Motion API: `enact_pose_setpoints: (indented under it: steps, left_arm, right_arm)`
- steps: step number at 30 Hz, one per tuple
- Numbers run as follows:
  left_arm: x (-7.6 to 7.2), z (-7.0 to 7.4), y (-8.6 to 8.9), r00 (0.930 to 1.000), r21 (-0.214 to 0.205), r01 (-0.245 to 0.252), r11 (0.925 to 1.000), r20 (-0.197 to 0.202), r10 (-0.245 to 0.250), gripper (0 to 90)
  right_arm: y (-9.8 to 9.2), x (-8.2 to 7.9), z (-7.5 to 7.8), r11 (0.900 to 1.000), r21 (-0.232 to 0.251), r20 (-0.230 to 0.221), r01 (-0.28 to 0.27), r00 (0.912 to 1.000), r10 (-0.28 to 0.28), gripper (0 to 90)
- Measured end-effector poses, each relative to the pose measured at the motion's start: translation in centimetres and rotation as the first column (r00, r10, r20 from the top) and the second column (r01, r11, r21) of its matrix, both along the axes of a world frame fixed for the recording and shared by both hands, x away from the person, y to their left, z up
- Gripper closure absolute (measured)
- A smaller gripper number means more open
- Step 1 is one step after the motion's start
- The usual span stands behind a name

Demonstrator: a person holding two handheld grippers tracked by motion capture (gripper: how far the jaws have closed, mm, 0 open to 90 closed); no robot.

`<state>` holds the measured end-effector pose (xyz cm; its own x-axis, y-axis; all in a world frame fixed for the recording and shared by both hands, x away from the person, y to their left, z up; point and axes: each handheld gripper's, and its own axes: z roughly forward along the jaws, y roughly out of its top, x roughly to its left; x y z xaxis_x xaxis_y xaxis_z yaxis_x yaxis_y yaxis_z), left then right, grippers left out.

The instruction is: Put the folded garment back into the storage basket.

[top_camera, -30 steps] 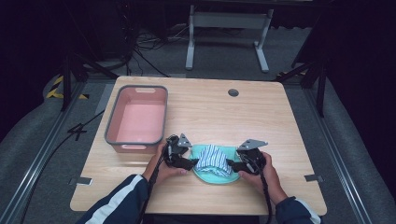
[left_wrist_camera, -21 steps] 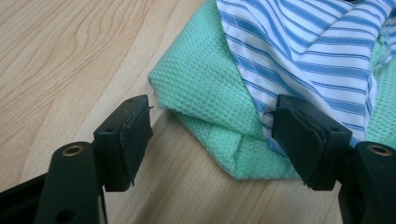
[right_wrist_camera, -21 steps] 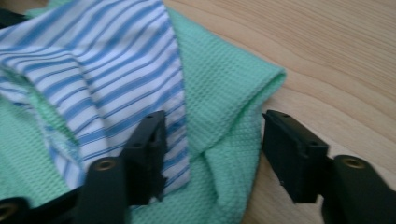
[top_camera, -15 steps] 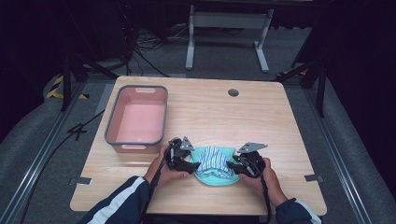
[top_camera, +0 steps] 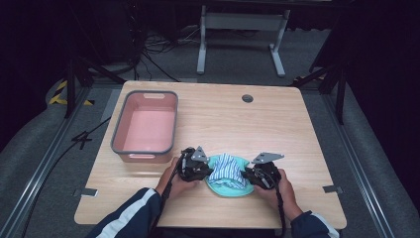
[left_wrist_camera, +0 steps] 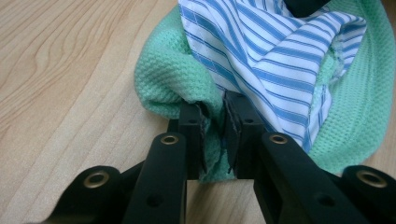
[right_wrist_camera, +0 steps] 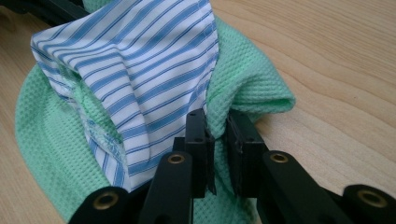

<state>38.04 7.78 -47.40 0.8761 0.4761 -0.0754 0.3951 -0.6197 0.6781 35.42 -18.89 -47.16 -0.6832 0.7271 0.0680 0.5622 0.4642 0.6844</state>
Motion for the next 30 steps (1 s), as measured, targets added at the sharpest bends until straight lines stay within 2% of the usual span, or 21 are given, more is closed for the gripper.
enact_pose_setpoints:
  steps: [5,7,12,16,24,30]
  left_arm:
    - [0.1,0.4,-0.1,0.9998,0.016,0.019,0.9997,0.004,-0.019,83.3]
    - [0.1,0.7,-0.1,0.9995,0.017,0.025,0.9995,0.017,-0.026,83.7]
    - [0.0,1.6,-0.2,0.9992,0.005,0.034,0.9994,0.022,-0.034,84.0]
    - [-0.1,2.3,-0.1,0.9993,-0.002,0.026,0.9997,0.027,-0.026,84.3]
    - [0.3,3.7,-0.3,0.9985,0.022,0.033,0.9992,0.043,-0.034,84.4]
    - [1.0,5.1,-0.3,0.9981,0.024,0.025,0.9994,0.055,-0.027,84.4]
  right_arm:
    - [-0.2,0.0,0.3,1.0,0.0,0.011,0.005,0.9999,-0.005,81.4]
    - [-0.3,0.0,0.6,0.9999,0.008,0.016,0.01,0.9998,-0.01,81.5]
    - [-0.5,-0.1,1.2,0.9996,0.026,0.03,0.015,0.9994,-0.016,81.7]
    - [-0.9,0.0,1.9,0.9988,0.04,0.044,0.026,0.9986,-0.028,81.7]
    - [-1.0,0.3,3.2,0.9977,0.057,0.063,0.036,0.9972,-0.039,81.8]
    - [-0.8,0.9,4.1,0.9963,0.074,0.053,0.045,0.9974,-0.049,81.9]
